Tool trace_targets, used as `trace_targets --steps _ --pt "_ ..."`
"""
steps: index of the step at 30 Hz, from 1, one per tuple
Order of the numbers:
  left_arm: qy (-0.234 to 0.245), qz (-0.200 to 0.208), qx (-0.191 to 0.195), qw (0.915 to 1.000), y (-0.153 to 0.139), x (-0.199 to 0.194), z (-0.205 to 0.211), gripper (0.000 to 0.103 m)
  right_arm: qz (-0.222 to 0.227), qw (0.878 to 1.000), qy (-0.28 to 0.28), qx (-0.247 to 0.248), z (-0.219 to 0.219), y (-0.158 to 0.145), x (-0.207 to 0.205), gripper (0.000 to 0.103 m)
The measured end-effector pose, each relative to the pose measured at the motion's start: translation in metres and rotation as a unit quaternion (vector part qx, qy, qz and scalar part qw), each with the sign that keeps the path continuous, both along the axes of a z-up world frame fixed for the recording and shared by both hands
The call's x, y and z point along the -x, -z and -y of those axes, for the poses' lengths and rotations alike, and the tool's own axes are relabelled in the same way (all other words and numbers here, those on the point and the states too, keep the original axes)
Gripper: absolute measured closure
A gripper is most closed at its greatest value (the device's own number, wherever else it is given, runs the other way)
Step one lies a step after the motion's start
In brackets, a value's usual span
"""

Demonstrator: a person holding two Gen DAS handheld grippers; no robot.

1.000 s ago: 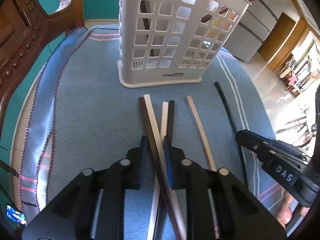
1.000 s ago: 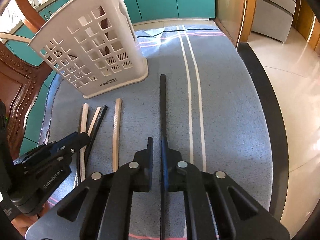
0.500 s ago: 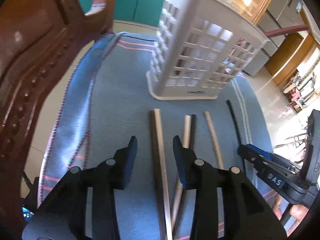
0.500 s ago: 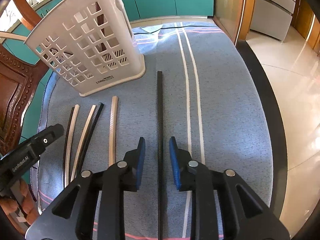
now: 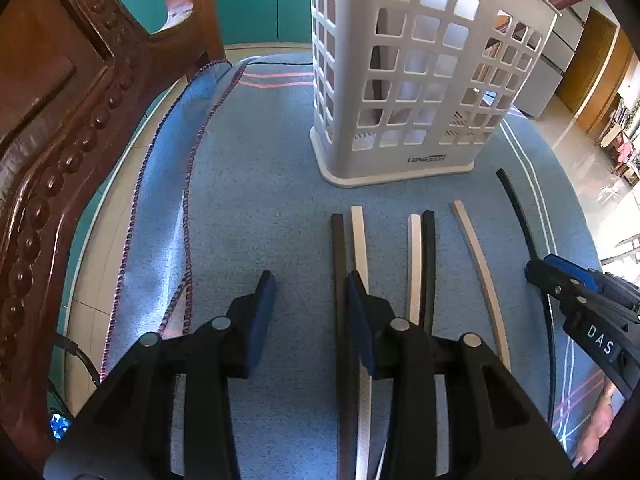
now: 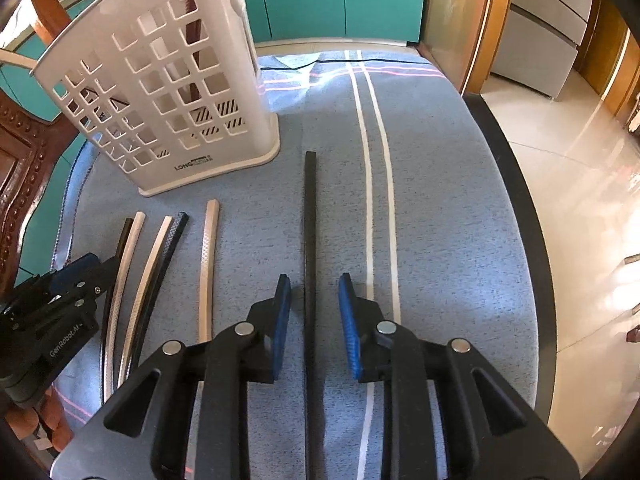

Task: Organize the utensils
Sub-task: 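Close the right tool on the black chopstick while the left tool grips the light wooden one, then lift both held chopsticks up over the white holder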

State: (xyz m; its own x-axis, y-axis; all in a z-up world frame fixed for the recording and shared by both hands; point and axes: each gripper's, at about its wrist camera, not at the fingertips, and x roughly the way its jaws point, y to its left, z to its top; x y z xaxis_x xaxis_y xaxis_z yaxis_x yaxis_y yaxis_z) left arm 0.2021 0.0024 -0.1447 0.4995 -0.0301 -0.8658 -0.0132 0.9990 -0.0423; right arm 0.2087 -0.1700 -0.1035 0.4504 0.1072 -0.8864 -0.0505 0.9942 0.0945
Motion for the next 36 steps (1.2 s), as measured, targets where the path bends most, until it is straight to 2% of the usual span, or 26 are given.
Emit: trace_targets --steps 3,7,8,9,10,11,14,16,18,21,25,27,31,34,36 --pt "0.001 0.003 -0.009 1.0000 0.001 -0.008 0.002 0.065 0.007 1.000 -0.009 0.020 -0.006 -0.001 -0.005 0.078" --pt "-0.004 0.001 -0.018 0.9998 -0.002 -0.018 0.010 0.065 0.014 0.997 -0.035 0.071 -0.021 0.001 -0.021 0.077" --pt "-0.004 0.001 -0.016 0.9999 -0.002 -0.017 0.009 0.070 0.012 0.997 -0.037 0.068 -0.021 0.002 -0.023 0.077" --pt "0.000 0.002 -0.014 0.9999 -0.003 -0.018 0.011 0.075 0.009 0.997 -0.039 0.063 -0.021 0.002 -0.025 0.084" --pt "0.004 0.002 -0.013 0.9999 -0.003 -0.017 0.012 0.090 0.004 0.998 -0.047 0.052 -0.022 0.002 -0.026 0.096" --pt "0.007 0.003 -0.010 0.9999 -0.004 -0.016 0.012 0.096 0.001 0.998 -0.051 0.043 -0.022 0.002 -0.026 0.097" --pt "0.009 0.017 0.019 0.9996 -0.010 -0.013 0.011 0.096 0.012 0.998 -0.059 0.017 -0.023 -0.002 -0.023 0.097" --pt "0.009 0.039 0.028 0.9988 -0.024 -0.008 0.008 0.096 0.032 0.997 -0.066 0.006 -0.023 -0.013 -0.015 0.097" --pt "0.012 0.077 0.044 0.9960 -0.053 0.005 0.005 0.096 0.052 0.996 -0.070 -0.009 -0.020 -0.029 -0.002 0.097" --pt "0.020 0.133 0.052 0.9895 -0.095 0.026 -0.004 0.096 0.090 0.991 -0.086 -0.044 -0.008 -0.065 0.020 0.097" --pt "0.011 0.183 0.066 0.9808 -0.136 0.051 -0.017 0.096 0.149 0.982 -0.088 -0.082 0.015 -0.110 0.044 0.097" --pt "0.006 0.203 0.080 0.9758 -0.157 0.062 -0.023 0.096 0.162 0.978 -0.079 -0.102 0.028 -0.121 0.048 0.097" --pt "0.020 0.268 0.109 0.9571 -0.209 0.082 -0.032 0.096 0.200 0.968 -0.068 -0.134 0.043 -0.153 0.061 0.097" --pt "0.020 0.327 0.127 0.9362 -0.246 0.089 -0.035 0.096 0.240 0.957 -0.062 -0.151 0.048 -0.184 0.070 0.097" --pt "0.003 0.376 0.147 0.9149 -0.270 0.092 -0.042 0.096 0.260 0.951 -0.063 -0.155 0.045 -0.200 0.075 0.097"
